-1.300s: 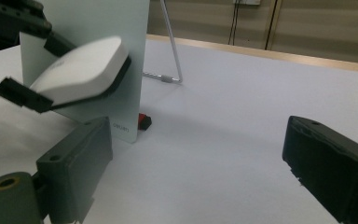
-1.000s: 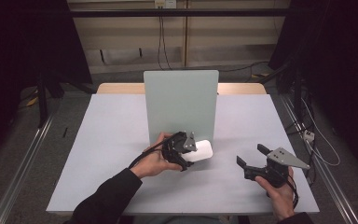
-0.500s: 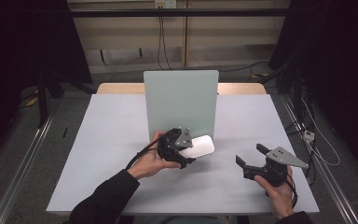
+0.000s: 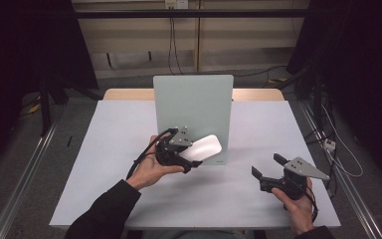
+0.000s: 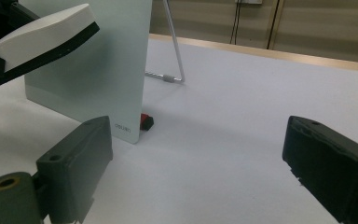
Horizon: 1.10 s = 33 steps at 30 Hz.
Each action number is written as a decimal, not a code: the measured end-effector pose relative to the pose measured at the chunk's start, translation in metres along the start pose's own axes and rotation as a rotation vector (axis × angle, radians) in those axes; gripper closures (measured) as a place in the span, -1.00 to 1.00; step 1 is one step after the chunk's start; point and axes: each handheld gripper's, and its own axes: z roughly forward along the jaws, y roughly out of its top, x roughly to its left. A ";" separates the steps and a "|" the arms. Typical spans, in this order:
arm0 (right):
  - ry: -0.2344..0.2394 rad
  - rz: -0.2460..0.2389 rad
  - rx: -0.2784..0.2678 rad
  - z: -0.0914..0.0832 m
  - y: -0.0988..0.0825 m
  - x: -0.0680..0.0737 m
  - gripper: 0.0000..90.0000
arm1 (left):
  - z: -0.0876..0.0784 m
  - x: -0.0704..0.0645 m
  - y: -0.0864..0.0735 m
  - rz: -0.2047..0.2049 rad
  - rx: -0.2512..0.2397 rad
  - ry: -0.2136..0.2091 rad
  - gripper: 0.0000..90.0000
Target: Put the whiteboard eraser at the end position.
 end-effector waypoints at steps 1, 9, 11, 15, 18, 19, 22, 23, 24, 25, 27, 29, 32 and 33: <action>0.000 0.000 0.000 0.000 0.000 0.000 -0.82 | 0.000 0.000 0.000 -0.003 0.000 -0.002 -0.31; 0.001 0.000 0.003 0.004 0.001 0.001 -0.82 | -0.004 -0.006 -0.009 -0.006 0.028 -0.049 -0.31; -0.003 0.002 0.006 0.003 0.000 0.001 -0.82 | -0.005 -0.009 -0.012 -0.008 0.041 -0.053 -0.31; -0.003 0.003 0.012 0.003 0.000 0.001 -0.82 | -0.002 -0.016 -0.013 0.039 0.099 -0.033 -0.31; 0.000 -0.001 0.012 0.003 0.000 0.001 -0.82 | 0.001 -0.019 -0.016 0.044 0.117 -0.041 -0.31; 0.001 -0.005 0.010 0.002 -0.001 0.001 -0.82 | 0.001 -0.021 -0.017 0.047 0.123 -0.044 -0.31; -0.001 -0.005 0.008 0.001 -0.001 0.000 -0.82 | 0.004 -0.024 -0.020 0.037 0.134 -0.052 -0.31; 0.001 -0.001 0.005 0.001 -0.001 0.000 -0.82 | 0.005 -0.026 -0.020 0.037 0.140 -0.053 -0.31; 0.000 -0.005 0.007 0.000 -0.001 0.001 -0.82 | 0.005 -0.027 -0.020 0.041 0.153 -0.065 -0.31; 0.000 -0.005 0.007 0.000 -0.001 0.001 -0.82 | 0.005 -0.028 -0.021 0.043 0.154 -0.068 -0.31; 0.003 -0.007 0.007 0.000 -0.001 0.001 -0.82 | 0.006 -0.030 -0.023 0.043 0.160 -0.070 -0.31; 0.004 -0.007 0.007 0.001 -0.001 0.001 -0.82 | 0.007 -0.031 -0.025 0.041 0.167 -0.074 -0.31; 0.001 -0.009 0.007 0.000 0.000 0.001 -0.82 | 0.011 -0.032 -0.030 0.037 0.180 -0.079 -0.31; 0.000 -0.009 0.008 0.001 0.000 0.001 -0.82 | 0.012 -0.033 -0.031 0.038 0.191 -0.083 -0.31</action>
